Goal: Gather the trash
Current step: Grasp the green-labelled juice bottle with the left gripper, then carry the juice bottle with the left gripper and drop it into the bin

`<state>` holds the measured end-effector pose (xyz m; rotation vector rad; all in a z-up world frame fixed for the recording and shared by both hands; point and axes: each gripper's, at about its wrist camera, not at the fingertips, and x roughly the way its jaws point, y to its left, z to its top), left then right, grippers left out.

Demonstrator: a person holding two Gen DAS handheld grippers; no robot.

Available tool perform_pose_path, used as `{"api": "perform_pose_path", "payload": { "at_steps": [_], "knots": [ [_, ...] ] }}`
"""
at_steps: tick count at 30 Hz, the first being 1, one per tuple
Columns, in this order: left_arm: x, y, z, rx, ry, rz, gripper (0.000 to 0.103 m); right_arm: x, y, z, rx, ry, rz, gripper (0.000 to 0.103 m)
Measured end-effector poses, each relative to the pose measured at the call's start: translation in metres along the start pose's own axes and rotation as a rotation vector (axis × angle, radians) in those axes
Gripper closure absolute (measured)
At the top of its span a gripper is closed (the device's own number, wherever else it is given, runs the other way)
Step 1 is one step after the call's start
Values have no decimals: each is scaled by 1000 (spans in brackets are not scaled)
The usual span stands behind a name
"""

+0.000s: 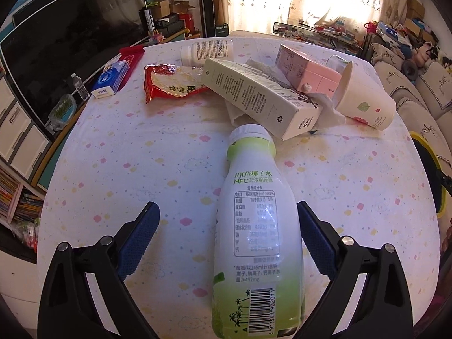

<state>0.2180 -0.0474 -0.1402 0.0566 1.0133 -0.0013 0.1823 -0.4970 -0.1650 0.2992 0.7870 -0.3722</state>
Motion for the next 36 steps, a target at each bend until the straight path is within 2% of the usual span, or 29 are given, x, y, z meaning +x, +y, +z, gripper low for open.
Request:
{"api": "perform_pose_path", "payload": {
  "at_steps": [3,5,10,18,23,32,36],
  "knots": [
    [9,-4,0,13,41,-16,22,1,0,-1,3,5,4,75],
    [14,-3,-5,8,64,-43,34,0,-2,-1,7,5,8,75],
    [5,3,-18,12,51,-50,47,1,-5,-3,16,9,12,75],
    [-35,7,-57,57,-1,-59,51,1,0,-8,12,18,32,75],
    [-61,0,-72,94,-27,-100,51,-4,2,-11,9,13,45,75],
    [-56,-20,-76,131,11,-131,51,-12,-15,-13,39,2,45,75],
    [-62,-36,-67,158,-25,-156,51,-16,-26,-13,61,-11,42,75]
  ]
}}
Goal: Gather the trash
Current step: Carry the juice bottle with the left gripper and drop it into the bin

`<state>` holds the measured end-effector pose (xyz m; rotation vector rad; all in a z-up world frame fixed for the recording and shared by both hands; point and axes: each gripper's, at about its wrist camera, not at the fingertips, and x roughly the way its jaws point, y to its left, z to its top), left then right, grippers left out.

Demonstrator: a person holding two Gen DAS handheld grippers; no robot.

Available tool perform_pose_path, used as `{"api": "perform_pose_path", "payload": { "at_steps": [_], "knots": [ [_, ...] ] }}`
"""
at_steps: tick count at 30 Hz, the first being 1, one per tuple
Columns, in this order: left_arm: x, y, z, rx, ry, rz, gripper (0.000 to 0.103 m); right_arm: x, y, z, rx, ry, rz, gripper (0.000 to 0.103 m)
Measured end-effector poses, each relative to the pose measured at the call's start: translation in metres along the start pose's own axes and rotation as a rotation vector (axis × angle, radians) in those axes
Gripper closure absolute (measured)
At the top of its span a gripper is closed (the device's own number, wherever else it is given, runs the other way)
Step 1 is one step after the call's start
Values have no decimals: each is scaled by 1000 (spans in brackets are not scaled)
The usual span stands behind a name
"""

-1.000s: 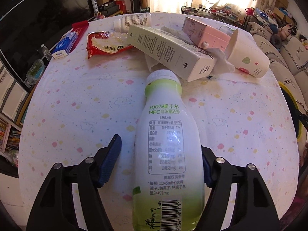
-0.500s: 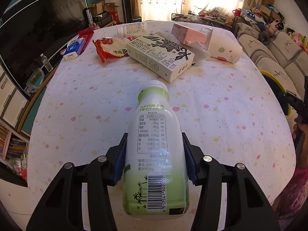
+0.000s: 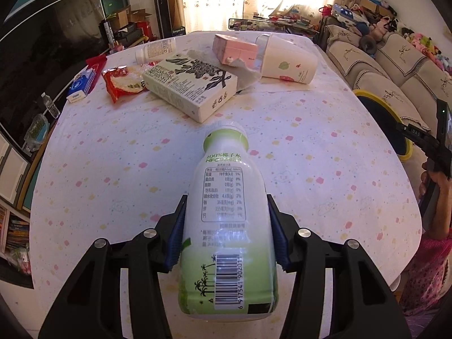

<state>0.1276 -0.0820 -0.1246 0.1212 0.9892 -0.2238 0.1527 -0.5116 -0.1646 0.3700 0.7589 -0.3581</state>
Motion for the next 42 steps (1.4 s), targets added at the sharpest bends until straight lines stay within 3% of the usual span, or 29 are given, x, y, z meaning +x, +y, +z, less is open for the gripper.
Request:
{"api": "perform_pose_path", "payload": {
  "at_steps": [12,20,25,35,42],
  "knots": [
    [-4,-74,52,123,-97,-110,51,-2,-31,-2,54,-7,-2,75],
    [-3,-115,85,179,-147,-144,51,-6,-54,1,86,-22,-17,75],
    [-1,-159,109,260,-175,-213,51,-18,-66,6,107,-55,-33,75],
    [47,-268,151,395,-110,-399,51,-44,-89,13,138,-107,-64,75],
    [99,-321,164,443,-48,-405,51,-42,-96,12,152,-92,-81,75]
  ]
}}
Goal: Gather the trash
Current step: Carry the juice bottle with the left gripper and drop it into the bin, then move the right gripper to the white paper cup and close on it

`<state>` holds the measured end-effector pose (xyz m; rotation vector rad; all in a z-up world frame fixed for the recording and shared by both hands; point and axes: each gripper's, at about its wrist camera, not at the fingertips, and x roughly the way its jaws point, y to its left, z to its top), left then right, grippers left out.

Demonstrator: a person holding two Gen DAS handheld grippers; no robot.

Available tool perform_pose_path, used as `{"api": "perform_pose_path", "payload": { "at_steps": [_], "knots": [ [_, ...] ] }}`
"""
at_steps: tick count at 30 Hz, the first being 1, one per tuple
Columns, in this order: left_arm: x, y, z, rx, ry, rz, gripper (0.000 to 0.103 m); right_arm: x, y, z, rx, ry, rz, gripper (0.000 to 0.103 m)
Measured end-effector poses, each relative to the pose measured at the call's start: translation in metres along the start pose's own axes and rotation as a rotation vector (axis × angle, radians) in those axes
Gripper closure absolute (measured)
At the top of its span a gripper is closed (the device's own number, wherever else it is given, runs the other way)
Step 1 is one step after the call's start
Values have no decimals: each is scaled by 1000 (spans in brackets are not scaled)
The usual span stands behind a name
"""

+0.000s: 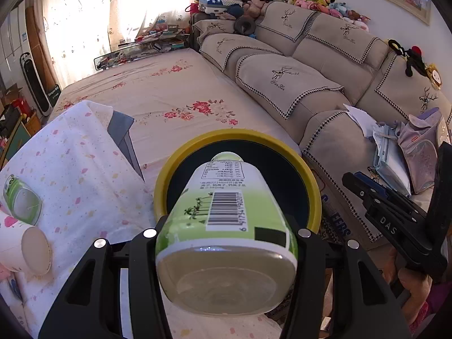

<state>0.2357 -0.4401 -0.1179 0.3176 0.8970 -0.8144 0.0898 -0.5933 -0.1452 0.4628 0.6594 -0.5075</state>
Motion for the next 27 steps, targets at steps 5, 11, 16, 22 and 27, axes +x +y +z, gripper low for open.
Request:
{"api": "perform_pose_path", "payload": {
  "at_steps": [5,11,16,22,27],
  "knots": [
    [16,-3,8,4,-28,41,37,4,-4,-2,10,16,-7,75],
    [-19,6,-1,-17,-99,50,35,4,3,-4,1,20,7,75],
    [-73,34,-25,-77,-184,70,20,6,19,-8,-25,34,27,75],
    [-139,89,-71,-171,-263,140,15,6,54,-12,-82,49,71,75],
    [-193,152,-117,-262,-332,276,14,3,98,-14,-151,66,147,75]
  ]
}}
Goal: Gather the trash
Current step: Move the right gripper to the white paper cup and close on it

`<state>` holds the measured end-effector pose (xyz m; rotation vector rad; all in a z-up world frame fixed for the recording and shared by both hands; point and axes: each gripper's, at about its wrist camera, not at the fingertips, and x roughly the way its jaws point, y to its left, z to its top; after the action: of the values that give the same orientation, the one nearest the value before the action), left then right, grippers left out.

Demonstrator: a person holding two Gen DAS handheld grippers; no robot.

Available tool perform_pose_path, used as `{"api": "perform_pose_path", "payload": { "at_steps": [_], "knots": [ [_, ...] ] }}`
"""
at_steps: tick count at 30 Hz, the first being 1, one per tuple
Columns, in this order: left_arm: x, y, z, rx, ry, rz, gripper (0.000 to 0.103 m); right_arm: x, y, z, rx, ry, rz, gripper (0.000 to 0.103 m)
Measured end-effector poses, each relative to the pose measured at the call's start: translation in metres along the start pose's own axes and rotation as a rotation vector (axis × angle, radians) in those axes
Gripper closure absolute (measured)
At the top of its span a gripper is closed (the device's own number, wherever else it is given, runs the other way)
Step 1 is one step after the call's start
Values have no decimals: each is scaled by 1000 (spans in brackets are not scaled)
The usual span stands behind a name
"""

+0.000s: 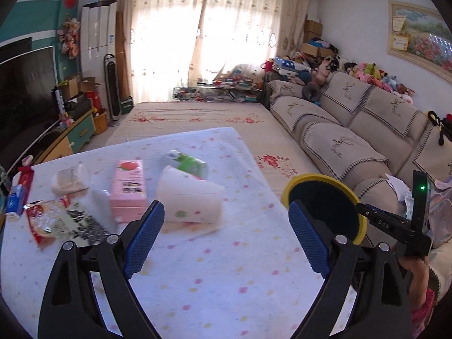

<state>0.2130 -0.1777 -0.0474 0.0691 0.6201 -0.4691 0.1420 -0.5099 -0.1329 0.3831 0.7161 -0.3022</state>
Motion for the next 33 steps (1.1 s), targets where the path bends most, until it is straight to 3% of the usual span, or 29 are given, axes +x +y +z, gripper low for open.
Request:
{"api": "perform_pose_path", "payload": {
  "at_steps": [7,10,12,15,19,25,33],
  "knots": [
    [-30,101,-27,-23,-48,228,13,1,85,10,-122,14,112,69],
    [-31,135,-40,-34,-55,291,13,-3,127,12,-183,7,141,67],
    [-28,154,-47,-56,-46,296,13,-7,154,13,-209,-1,160,60],
    [-26,170,-55,-83,-37,269,13,-11,193,12,-232,-24,172,42],
    [-25,163,-58,-95,-52,248,13,-7,237,7,-225,-53,160,25],
    [-25,164,-62,-123,-43,226,12,24,280,-3,-226,-13,103,21],
    [-24,171,-64,-191,-26,194,12,44,301,-1,-219,3,69,15]
  ]
}}
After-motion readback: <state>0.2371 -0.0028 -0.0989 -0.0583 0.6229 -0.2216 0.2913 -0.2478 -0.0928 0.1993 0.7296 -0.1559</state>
